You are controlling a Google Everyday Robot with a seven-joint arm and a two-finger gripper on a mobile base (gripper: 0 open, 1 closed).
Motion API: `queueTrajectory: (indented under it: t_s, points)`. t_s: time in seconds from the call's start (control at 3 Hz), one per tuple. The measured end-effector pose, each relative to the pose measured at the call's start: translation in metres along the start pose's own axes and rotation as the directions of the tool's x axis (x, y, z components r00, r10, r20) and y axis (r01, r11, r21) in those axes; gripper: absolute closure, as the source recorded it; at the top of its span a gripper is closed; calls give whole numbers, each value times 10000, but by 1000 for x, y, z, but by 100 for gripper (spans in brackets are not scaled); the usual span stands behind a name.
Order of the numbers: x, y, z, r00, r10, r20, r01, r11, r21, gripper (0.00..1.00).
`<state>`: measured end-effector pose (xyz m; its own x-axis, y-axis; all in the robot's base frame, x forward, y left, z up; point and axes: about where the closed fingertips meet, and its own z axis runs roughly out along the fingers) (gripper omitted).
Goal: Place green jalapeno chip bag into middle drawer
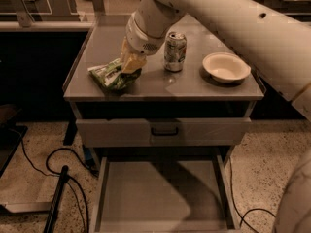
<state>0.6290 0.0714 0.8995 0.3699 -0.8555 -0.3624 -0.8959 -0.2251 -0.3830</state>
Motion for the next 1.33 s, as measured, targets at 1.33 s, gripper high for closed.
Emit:
queueTrajectory:
  t_s: [1.33]
  points:
    - [-14,139,-85,9852,1623,-551,-1653,9847,-552,100]
